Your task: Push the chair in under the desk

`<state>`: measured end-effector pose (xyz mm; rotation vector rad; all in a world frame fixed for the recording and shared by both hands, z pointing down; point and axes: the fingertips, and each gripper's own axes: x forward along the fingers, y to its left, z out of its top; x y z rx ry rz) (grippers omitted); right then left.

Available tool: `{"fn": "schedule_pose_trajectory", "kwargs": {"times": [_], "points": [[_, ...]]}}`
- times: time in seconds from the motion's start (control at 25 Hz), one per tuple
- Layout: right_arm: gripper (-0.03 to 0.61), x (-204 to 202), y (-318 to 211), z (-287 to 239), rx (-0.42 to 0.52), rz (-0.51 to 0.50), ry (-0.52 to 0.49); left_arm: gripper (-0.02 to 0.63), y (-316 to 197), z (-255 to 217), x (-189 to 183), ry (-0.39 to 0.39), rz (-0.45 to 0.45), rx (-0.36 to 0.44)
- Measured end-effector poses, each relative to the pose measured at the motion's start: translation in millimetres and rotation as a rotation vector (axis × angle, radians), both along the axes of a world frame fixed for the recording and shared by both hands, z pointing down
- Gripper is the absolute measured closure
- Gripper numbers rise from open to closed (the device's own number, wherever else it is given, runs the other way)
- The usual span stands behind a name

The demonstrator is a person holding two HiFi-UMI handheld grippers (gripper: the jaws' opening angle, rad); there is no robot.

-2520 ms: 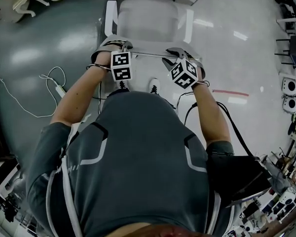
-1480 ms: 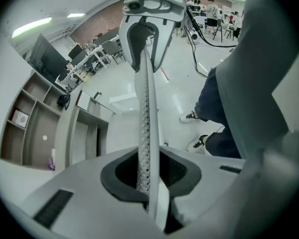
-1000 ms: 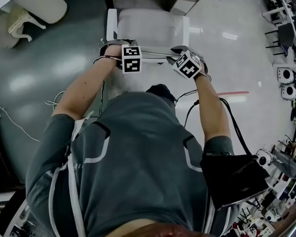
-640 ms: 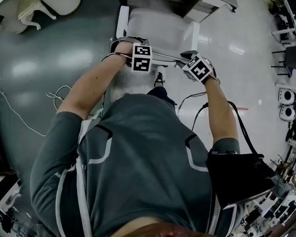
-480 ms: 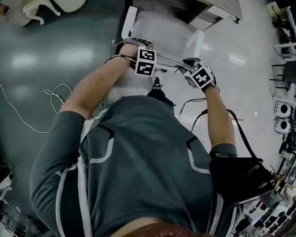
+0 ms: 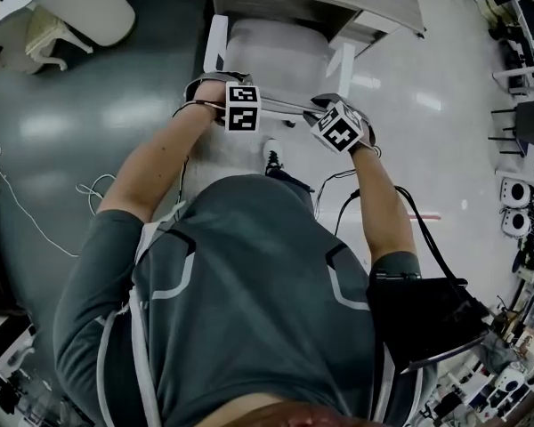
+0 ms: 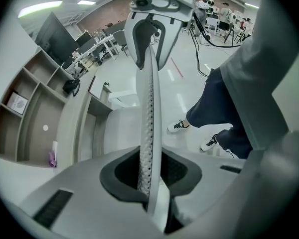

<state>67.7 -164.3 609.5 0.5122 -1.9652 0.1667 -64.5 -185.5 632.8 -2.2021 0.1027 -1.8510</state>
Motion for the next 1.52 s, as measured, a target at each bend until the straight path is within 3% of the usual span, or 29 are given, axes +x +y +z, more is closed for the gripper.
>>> {"fn": "schedule_pose_trajectory", "kwargs": {"times": [0.88,1.52], "points": [[0.419,28.9,-102.7,1.6,0.003,-0.088,-0.012,0.515,-94.5,2.2,26.1,-0.021,-0.172,0.021],[0.420,41.4,-149.0,2.6,0.007,-0.143,-0.021,0.514,-133.4,5.7,36.1,-0.073,-0.248,-0.019]]}}
